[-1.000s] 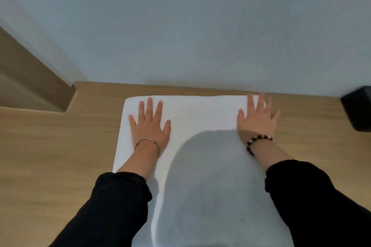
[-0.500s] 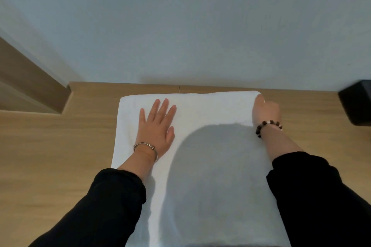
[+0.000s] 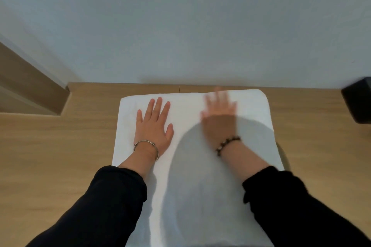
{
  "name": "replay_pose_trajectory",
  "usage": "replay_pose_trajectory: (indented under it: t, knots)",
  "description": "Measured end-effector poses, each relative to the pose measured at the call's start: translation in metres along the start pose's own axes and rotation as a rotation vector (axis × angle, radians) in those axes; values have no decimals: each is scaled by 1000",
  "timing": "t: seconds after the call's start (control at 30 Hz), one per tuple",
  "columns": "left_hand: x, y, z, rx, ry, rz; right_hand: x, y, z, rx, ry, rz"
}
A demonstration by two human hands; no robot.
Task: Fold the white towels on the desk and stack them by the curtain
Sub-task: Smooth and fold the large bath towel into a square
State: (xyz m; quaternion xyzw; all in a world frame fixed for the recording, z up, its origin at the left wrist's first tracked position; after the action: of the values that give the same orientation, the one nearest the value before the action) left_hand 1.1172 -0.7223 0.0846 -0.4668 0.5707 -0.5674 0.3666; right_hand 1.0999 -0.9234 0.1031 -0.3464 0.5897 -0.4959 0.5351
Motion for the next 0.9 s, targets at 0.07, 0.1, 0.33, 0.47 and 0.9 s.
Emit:
replay_pose_trajectory:
  t: [0.07,0.1,0.33,0.47,0.9]
  knots:
    - [-2,0,0,18,8,-38,-13,20,-24,-159,-216,-129]
    - [-3,1,0,32,8,-59,-1,17,-22,-157,-217,-133]
    - [-2,-5,0,-4,-149,0,68,-19,-4,-276,107,-276]
    - [28,-28,-13,-111,-205,-37,18,-29,-26,-252,166,-162]
    - [35,7,-131,-63,11,-7,-7,4,-143,-283,43,-179]
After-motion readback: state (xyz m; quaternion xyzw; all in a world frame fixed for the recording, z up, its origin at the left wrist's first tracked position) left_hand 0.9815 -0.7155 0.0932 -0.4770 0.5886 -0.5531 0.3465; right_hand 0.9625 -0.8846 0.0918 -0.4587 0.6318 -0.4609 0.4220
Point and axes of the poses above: each hand's wrist, its own z-axis towards the middle knuckle, its own y-axis out of the palm, x = y × z, the point moved 1 cm from there along z, towards the middle knuckle
